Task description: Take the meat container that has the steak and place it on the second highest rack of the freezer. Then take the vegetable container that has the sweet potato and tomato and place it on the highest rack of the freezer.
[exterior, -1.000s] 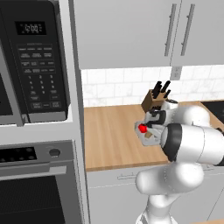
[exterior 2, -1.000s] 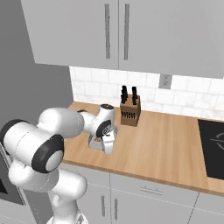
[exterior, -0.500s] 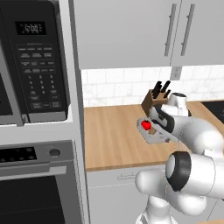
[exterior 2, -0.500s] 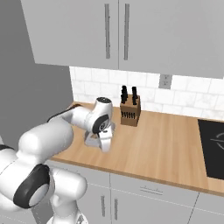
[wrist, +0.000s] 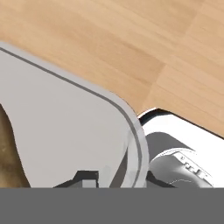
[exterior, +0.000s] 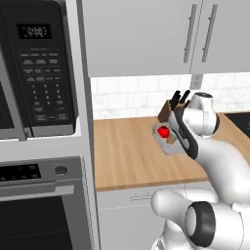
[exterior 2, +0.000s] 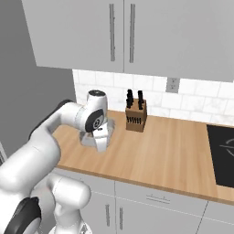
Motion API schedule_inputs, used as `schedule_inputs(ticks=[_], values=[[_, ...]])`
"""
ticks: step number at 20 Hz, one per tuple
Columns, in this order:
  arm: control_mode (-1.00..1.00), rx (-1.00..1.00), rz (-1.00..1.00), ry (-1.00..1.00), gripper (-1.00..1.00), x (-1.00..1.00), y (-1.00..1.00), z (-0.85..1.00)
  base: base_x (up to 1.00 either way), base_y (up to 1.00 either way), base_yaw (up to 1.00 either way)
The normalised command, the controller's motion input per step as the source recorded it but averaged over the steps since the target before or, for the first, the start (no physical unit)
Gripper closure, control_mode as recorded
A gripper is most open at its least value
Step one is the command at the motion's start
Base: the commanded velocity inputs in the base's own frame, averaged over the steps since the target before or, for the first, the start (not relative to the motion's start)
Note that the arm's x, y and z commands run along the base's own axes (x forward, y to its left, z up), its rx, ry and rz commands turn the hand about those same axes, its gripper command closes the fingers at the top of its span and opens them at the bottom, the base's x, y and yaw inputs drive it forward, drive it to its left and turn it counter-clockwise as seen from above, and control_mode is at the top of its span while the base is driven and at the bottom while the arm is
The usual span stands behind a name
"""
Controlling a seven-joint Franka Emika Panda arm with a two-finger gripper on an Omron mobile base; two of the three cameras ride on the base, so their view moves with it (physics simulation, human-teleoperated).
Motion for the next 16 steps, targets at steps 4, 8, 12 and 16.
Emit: schedule_inputs(ticks=[4,8,12,16], values=[[-1.0,-0.01,-0.12,-0.05,1.0,-0.33,0.19,0.62,0.0,0.0,0.0],[-1.0,0.0,-0.1,0.0,1.0,-0.36,0.1,0.58,0.0,0.0,0.0],[-1.0,0.0,-0.12,-0.01,1.0,-0.51,0.07,0.49,0.0,0.0,0.0],[-1.0,0.0,-0.13,0.0,1.0,-0.47,0.08,0.51,0.0,0.0,0.0]])
